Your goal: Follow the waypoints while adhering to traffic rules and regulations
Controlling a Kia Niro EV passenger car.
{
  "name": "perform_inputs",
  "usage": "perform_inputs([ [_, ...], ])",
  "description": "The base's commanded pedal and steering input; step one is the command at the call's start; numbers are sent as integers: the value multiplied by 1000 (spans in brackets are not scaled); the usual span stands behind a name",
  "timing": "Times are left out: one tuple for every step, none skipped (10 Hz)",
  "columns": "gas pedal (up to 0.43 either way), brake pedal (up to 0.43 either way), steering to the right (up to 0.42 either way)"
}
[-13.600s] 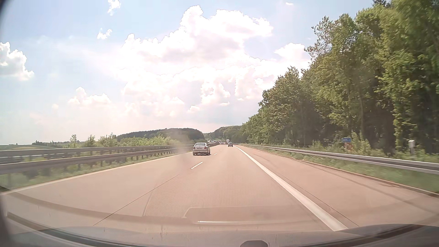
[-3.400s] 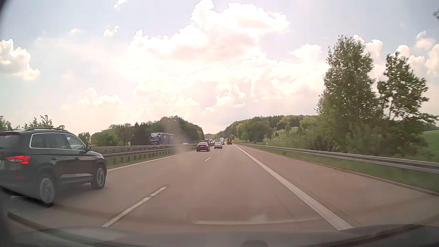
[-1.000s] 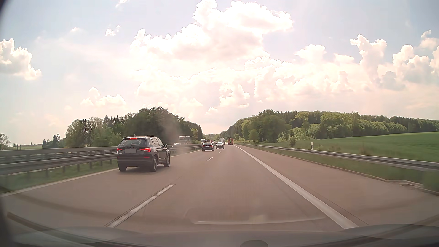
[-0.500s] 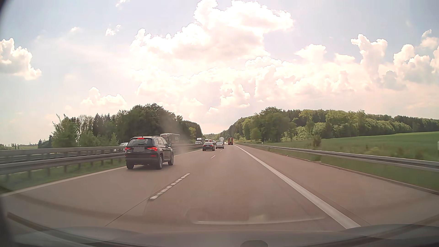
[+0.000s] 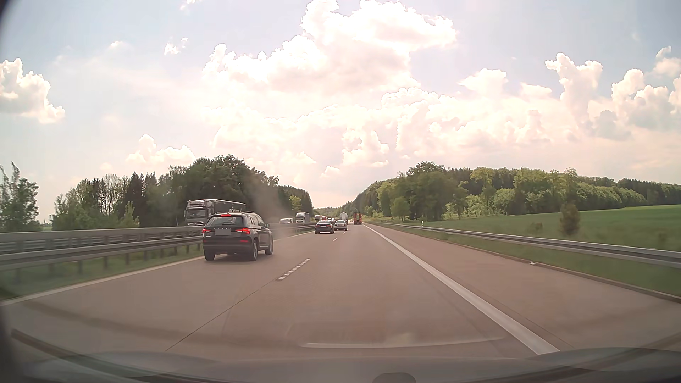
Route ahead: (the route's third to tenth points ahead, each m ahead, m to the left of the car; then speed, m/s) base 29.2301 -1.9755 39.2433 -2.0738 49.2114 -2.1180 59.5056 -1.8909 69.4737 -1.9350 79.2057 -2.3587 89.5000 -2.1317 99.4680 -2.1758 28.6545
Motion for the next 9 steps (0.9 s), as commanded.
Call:
perform_inputs([
  [130,0,-3],
  [150,0,-3],
  [150,0,-3],
  [150,0,-3],
  [157,0,-3],
  [169,0,-3],
  [177,0,-3],
  [189,0,-3],
  [189,0,-3],
])
